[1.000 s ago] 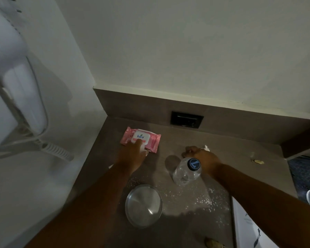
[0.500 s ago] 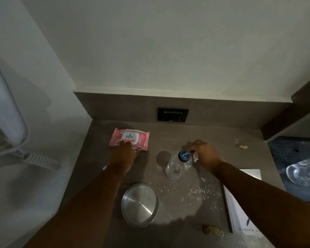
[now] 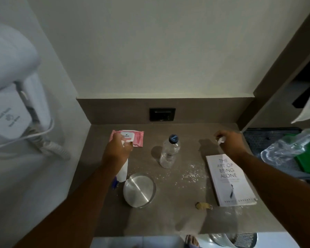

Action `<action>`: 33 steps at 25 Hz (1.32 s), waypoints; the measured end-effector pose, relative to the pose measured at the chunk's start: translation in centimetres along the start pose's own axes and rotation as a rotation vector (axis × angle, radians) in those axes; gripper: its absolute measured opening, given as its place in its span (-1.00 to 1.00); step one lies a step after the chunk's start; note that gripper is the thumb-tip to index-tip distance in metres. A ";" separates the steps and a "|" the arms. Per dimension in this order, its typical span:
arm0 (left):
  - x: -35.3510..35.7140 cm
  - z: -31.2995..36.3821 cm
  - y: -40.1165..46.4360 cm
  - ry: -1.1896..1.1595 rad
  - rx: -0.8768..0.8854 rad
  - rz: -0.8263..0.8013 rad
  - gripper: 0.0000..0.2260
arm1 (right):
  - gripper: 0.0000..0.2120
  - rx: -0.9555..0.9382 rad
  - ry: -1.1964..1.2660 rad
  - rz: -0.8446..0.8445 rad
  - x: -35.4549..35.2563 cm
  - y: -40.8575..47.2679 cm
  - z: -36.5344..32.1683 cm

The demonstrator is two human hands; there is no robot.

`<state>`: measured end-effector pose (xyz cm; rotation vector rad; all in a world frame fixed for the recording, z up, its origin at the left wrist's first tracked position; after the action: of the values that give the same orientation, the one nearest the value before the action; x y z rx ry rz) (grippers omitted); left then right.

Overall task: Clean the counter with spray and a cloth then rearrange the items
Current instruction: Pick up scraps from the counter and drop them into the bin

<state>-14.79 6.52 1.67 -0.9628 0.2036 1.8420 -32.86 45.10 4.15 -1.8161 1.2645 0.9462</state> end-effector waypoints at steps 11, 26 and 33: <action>16.9 8.4 -8.6 0.594 0.492 -0.258 -0.91 | -0.76 -0.141 -0.303 -0.284 5.0 8.6 3.8; 24.3 4.2 -15.1 0.934 0.674 -0.678 -0.80 | -0.85 -0.254 -0.342 -0.236 7.7 8.6 1.9; 23.0 4.0 -14.5 0.725 0.545 -0.434 -0.82 | -0.89 -0.141 0.016 -0.044 0.4 -1.1 4.9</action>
<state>-8.88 31.69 -7.60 -1.1265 0.8213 0.9070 -32.56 49.45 1.61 -1.9555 1.1885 1.0203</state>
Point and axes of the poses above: each hand's wrist, its own y-axis towards the middle knuckle, its own x-axis out of the palm, z = x × y, the point moved 10 cm from there along y, towards the middle knuckle, and after that the axes turned 7 degrees about -z, right-handed, at the moved point
